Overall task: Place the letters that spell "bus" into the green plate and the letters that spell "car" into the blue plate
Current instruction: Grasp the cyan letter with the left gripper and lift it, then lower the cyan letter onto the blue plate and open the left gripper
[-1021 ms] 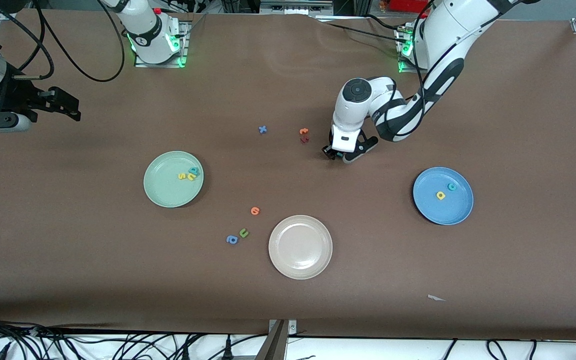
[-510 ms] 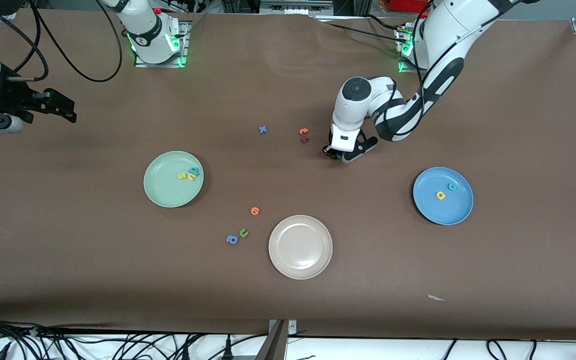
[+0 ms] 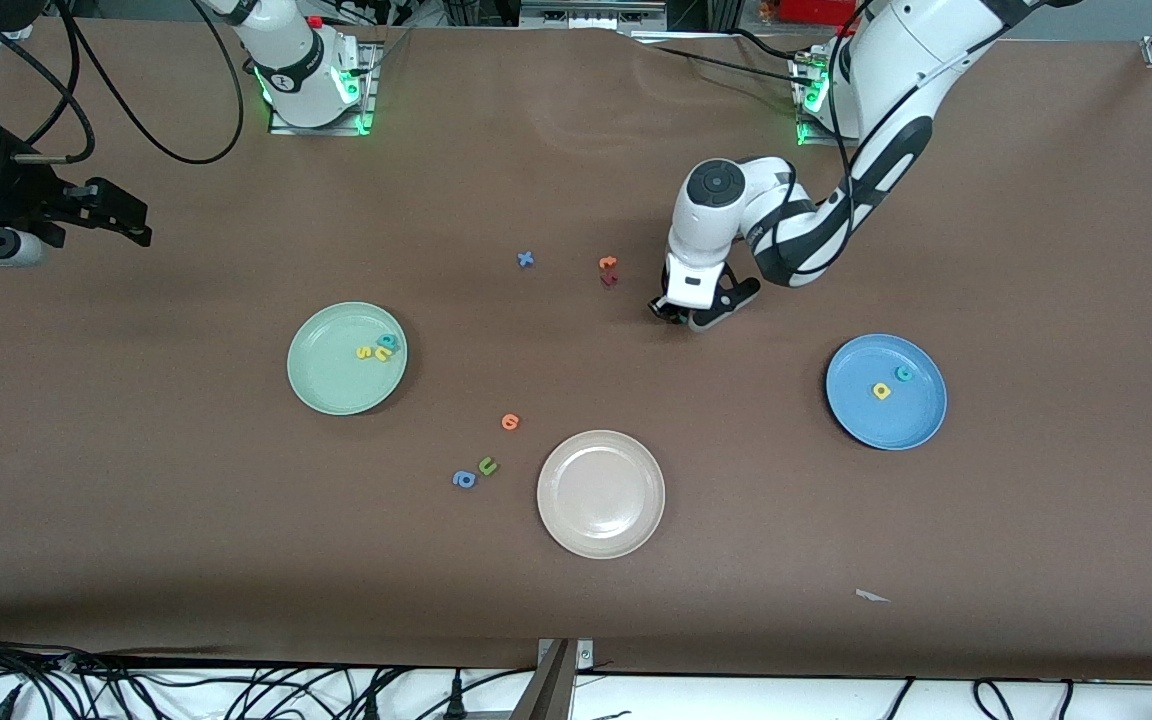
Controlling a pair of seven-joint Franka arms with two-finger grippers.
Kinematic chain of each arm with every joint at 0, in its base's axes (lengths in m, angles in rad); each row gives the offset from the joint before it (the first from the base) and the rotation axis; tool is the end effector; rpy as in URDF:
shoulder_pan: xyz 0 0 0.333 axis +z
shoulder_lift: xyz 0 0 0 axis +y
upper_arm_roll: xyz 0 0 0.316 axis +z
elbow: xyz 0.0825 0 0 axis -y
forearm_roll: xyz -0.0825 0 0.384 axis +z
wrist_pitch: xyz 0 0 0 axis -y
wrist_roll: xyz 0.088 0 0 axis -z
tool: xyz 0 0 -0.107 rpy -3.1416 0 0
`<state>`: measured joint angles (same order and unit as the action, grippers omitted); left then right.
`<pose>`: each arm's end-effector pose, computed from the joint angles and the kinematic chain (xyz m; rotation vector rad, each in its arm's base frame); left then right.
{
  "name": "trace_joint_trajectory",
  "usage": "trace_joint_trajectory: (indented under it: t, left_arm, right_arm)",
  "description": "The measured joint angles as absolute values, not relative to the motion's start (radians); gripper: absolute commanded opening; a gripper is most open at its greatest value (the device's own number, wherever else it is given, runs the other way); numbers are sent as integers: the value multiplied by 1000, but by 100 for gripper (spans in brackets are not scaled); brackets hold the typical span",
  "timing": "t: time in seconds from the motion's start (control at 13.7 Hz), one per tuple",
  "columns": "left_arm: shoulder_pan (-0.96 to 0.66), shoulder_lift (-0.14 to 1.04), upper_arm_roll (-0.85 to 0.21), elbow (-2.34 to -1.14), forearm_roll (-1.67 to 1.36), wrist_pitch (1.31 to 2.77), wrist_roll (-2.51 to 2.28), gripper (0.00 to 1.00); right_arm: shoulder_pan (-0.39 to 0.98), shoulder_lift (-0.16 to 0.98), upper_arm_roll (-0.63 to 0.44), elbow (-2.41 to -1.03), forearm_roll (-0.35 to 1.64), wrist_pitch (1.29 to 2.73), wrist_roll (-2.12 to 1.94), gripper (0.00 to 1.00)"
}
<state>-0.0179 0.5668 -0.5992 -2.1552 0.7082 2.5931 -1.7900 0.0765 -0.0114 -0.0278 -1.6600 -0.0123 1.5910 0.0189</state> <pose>0.4444 -0.3403 0.1761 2.9583 0.9806 0.1112 0.5493 0.0254 0.5904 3.1260 0.0475 -0.0894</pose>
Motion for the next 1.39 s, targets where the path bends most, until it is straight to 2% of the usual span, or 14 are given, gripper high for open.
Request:
trace_joint_trajectory:
  t: [0.44, 0.8, 1.02, 1.17, 1.24, 1.31, 1.39]
  left_arm:
    - [73, 569, -595, -1985, 660, 2479, -1494, 10]
    - [201, 568, -592, -1796, 444, 2217, -911, 10]
    - [306, 571, -589, -1773, 430, 2148, -642, 14]
    - [368, 577, -581, -1774, 430, 2134, -492, 29]
    - [393, 581, -574, -1774, 430, 2132, -424, 81]
    - [411, 586, -567, -1774, 430, 2132, -369, 100]
    - [419, 590, -560, -1774, 430, 2132, -334, 100]
  right_arm:
    - [77, -11, -26, -1660, -12, 1593, 19, 100]
    - [77, -11, -20, -1660, -12, 1596, 19, 100]
    - [78, -11, -19, -1660, -12, 1597, 19, 100]
    - [78, -11, -18, -1660, -12, 1598, 19, 100]
    - [78, -11, -18, -1660, -12, 1599, 19, 100]
    - [78, -11, -18, -1660, -12, 1600, 19, 100]
    - [79, -11, -17, -1660, -12, 1601, 19, 100]
